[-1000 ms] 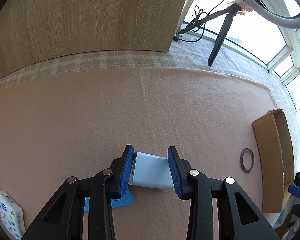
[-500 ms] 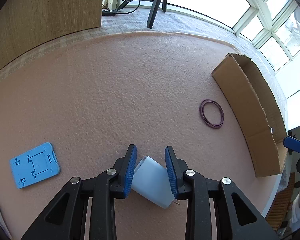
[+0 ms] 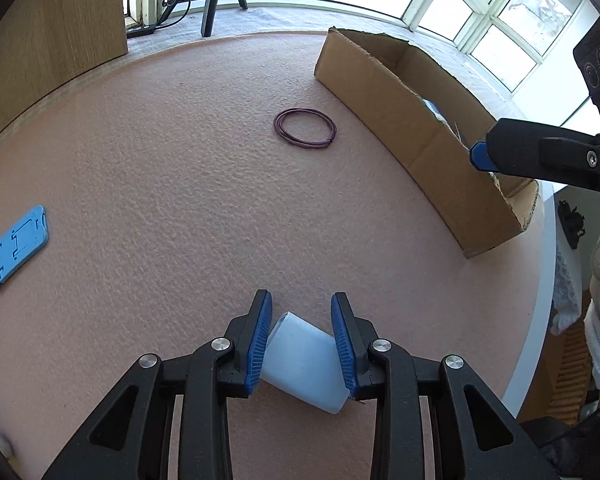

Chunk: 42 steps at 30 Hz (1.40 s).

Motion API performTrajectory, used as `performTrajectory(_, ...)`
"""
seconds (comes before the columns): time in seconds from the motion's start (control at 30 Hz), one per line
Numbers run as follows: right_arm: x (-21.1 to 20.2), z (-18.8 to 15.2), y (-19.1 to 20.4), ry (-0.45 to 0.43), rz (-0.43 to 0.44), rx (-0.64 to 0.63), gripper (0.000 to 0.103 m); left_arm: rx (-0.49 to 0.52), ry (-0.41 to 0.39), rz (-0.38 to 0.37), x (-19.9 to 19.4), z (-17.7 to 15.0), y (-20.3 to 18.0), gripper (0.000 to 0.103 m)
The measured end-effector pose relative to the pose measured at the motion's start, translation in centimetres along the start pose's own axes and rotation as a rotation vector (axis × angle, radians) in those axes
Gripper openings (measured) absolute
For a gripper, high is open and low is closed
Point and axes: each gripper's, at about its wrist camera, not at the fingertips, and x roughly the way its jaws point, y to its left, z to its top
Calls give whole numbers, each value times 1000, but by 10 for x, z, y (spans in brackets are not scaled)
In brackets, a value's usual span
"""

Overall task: Organize objects
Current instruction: 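Lift the white charger with the left gripper toward the right gripper, then close the right gripper on the charger while the left gripper releases it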

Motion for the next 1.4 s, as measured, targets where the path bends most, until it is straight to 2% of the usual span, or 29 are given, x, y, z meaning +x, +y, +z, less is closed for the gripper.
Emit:
performTrajectory(0.13, 10, -2, 0, 27, 36, -11, 69, -84, -72, 34, -26, -17, 3, 50)
performTrajectory(0.23, 20, -5, 6, 63, 68, -44, 69, -170, -100, 27, -41, -35, 12, 55)
performTrajectory(0.3, 27, -7, 13, 90, 79, -89, 69, -220, -95, 23, -44, -48, 15, 55)
performTrajectory(0.47, 49, -15, 31, 188, 97, -185, 69, -253, -69, 14, -39, -63, 14, 55)
performTrajectory(0.77, 84, -27, 43, 339, 145, -239, 69, -298, -87, -15, -32, -64, 7, 55)
performTrajectory(1.1, 97, -33, 49, 401, 175, -239, 46, -322, -92, -44, -26, -59, 8, 53)
performTrajectory(1.23, 102, -35, 53, 414, 178, -238, 33, -324, -89, -50, -25, -58, 9, 45)
performTrajectory(1.4, 103, -35, 52, 408, 182, -223, 29, -321, -88, -55, -26, -58, 10, 42)
